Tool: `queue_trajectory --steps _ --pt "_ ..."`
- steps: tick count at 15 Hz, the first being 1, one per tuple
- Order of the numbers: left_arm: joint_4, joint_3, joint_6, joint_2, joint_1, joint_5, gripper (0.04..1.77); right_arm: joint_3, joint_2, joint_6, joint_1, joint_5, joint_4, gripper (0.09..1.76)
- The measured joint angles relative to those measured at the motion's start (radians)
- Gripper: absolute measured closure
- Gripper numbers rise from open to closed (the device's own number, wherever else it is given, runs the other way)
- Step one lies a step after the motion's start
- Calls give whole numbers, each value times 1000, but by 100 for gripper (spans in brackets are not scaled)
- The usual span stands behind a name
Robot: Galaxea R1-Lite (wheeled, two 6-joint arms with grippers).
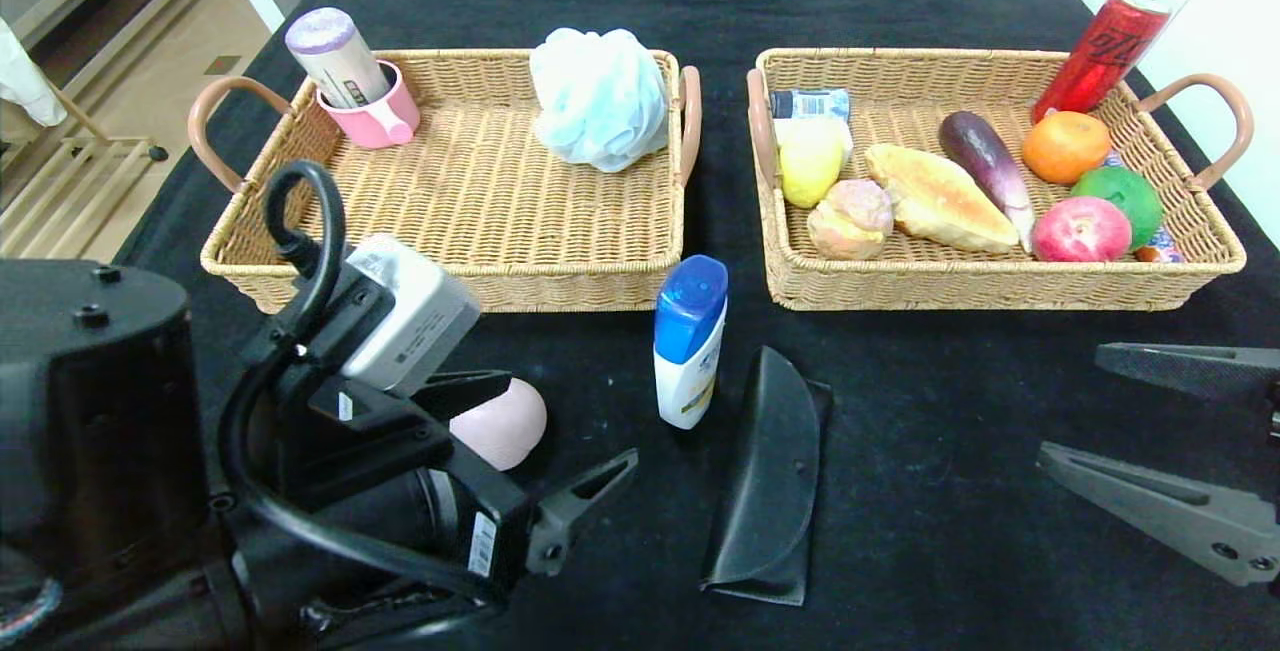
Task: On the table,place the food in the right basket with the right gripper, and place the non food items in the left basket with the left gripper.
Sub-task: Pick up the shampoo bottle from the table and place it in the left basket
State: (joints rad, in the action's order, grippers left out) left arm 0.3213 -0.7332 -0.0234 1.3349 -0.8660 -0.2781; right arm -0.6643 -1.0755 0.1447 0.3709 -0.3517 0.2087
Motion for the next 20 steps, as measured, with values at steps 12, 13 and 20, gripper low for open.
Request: queue_trajectory --steps 12,13,20 --pt "286 -5 -19 200 -85 -190 9 7 -4 4 2 0 0 15" --pt "312 -6 -29 213 -87 -206 9 8 -4 4 3 0 0 15" --pt "493 -11 -85 301 -89 -250 9 8 -5 3 4 1 1 14"
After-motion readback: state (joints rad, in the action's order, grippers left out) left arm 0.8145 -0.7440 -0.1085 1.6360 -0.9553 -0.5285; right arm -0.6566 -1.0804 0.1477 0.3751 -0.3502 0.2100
